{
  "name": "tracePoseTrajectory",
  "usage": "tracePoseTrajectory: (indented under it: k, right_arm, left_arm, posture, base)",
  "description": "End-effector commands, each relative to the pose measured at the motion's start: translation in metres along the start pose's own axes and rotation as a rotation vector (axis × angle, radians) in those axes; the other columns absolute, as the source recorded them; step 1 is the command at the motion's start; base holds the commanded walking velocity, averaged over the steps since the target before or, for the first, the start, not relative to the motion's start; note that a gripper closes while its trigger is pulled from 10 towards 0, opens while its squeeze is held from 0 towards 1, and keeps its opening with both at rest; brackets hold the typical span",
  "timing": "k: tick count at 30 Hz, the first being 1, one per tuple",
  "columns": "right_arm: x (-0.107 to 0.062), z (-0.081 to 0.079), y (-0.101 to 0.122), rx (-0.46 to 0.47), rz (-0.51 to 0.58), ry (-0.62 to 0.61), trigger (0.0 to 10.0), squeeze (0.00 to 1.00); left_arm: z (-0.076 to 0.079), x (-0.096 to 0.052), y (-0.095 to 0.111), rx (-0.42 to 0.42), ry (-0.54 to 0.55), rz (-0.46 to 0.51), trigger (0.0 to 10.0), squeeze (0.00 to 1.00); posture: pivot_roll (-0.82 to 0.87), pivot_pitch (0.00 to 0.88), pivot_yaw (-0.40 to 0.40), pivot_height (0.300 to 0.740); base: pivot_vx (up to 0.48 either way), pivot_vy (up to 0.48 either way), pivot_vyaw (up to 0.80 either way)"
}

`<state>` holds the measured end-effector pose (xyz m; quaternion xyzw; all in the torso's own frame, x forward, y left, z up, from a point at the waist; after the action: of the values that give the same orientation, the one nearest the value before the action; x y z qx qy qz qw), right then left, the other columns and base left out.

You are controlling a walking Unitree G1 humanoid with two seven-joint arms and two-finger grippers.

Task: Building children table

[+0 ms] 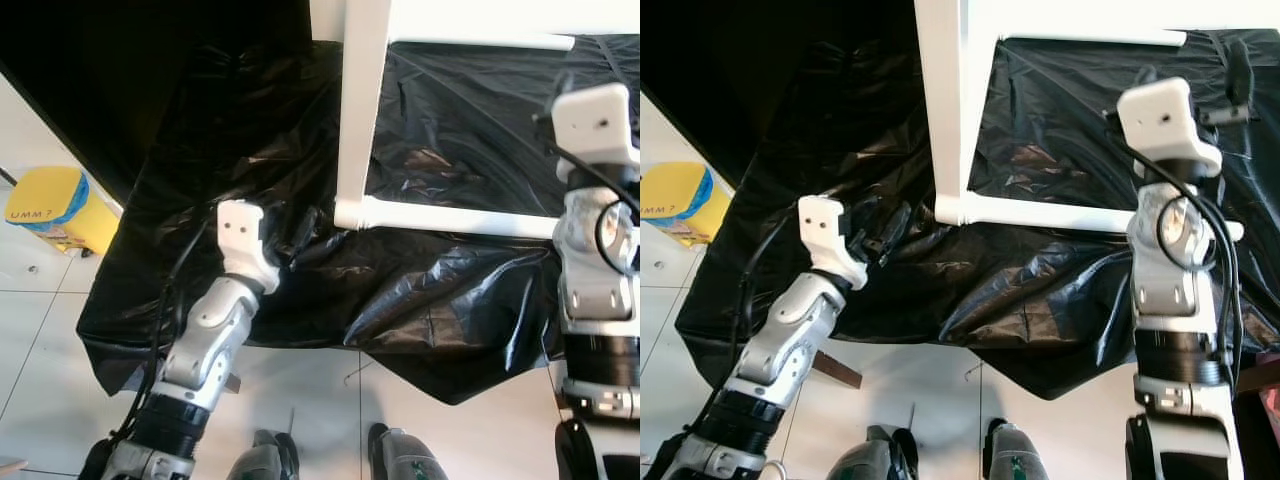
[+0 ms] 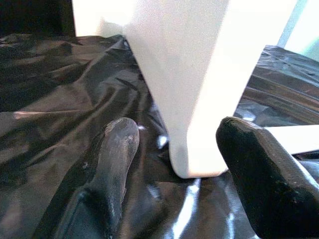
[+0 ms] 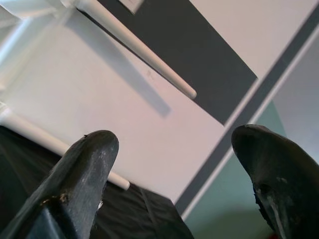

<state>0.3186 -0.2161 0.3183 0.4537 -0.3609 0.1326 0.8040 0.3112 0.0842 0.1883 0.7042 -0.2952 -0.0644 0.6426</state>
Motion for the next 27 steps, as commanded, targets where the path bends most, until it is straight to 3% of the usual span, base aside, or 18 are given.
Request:
tracePoseTrajectory:
  k: [1, 2, 4, 5, 8, 9, 10, 11, 12, 18, 27]
  right_arm:
    - [-0.003, -0.005, -0.003, 0.016, -0.01, 0.031, 0.0, 1.0]
    - [-0.004, -0.008, -0.002, 0.025, -0.009, 0.042, 0.0, 0.49]
    - [-0.005, -0.009, -0.002, 0.027, -0.004, 0.045, 0.0, 0.49]
    - [-0.005, -0.009, -0.001, 0.033, 0.0, 0.045, 0.0, 0.0]
    - [-0.006, -0.006, 0.005, 0.004, 0.034, 0.018, 0.0, 0.0]
    - [-0.008, -0.002, 0.009, -0.013, 0.061, -0.03, 2.4, 0.0]
    - [-0.008, -0.002, 0.009, -0.013, 0.061, -0.03, 2.4, 0.0]
    - [-0.011, 0.003, 0.014, -0.026, 0.083, -0.078, 7.3, 0.0]
    - [-0.012, 0.005, 0.017, -0.034, 0.098, -0.107, 10.0, 0.0]
    - [-0.01, 0.014, 0.053, -0.168, 0.294, -0.197, 10.0, 0.0]
    - [0.018, 0.023, 0.074, -0.226, 0.366, -0.168, 10.0, 0.0]
  left_arm:
    - [0.011, -0.002, -0.001, 0.007, -0.159, 0.028, 10.0, 0.0]
    - [0.012, -0.002, -0.002, 0.006, -0.16, 0.028, 10.0, 0.0]
    - [0.013, -0.002, -0.002, 0.005, -0.16, 0.028, 10.0, 0.0]
    - [0.013, -0.002, -0.001, 0.005, -0.159, 0.03, 10.0, 0.0]
    - [0.013, -0.003, -0.001, 0.006, -0.157, 0.032, 10.0, 0.0]
    - [0.013, -0.003, 0.0, 0.007, -0.159, 0.032, 10.0, 0.0]
    - [0.013, -0.003, 0.0, 0.007, -0.159, 0.032, 10.0, 0.0]
    - [0.013, -0.004, 0.0, 0.008, -0.161, 0.031, 10.0, 0.0]
    - [0.013, -0.005, -0.001, 0.009, -0.163, 0.03, 10.0, 0.0]
    - [0.015, -0.003, -0.002, 0.007, -0.182, 0.027, 10.0, 0.0]
    - [0.017, 0.003, -0.001, 0.006, -0.203, 0.038, 10.0, 0.0]
  posture:
    - [-0.1, 0.151, 0.039, 0.74]
    - [-0.1, 0.15, 0.039, 0.74]
    - [-0.1, 0.151, 0.037, 0.74]
    - [-0.1, 0.152, 0.037, 0.74]
    - [-0.1, 0.152, 0.038, 0.74]
    - [-0.1, 0.151, 0.04, 0.74]
    - [-0.1, 0.151, 0.04, 0.74]
    - [-0.1, 0.15, 0.041, 0.74]
    - [-0.1, 0.15, 0.042, 0.74]
    - [-0.12, 0.148, 0.063, 0.74]
    - [-0.14, 0.144, 0.074, 0.74]
  base:
    - [0.0, 0.0, 0.0]
    - [0.0, 0.0, 0.0]
    - [0.0, 0.0, 0.0]
    - [0.0, 0.0, 0.0]
    - [0.0, 0.0, 0.0]
    - [0.0, 0.0, 0.0]
    - [0.0, 0.0, 0.0]
    - [0.0, 0.0, 0.0]
    - [0.0, 0.0, 0.0]
    - [0.0, 0.0, 0.0]
    - [0.0, 0.0, 0.0]
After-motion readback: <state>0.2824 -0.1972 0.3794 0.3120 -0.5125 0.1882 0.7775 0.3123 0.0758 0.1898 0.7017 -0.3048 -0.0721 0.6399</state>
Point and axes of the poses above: a point about 5 cm out from each wrist's last joint towards the gripper, its own x axis pointing out of the wrist towards the gripper, its own y axis along the axis of the wrist's last joint, z = x × y, the point moved 1 cm from there along x, pointing out of the wrist towards the gripper, and after that the axes turned 14 degrees about x, right-handed, at the moved point
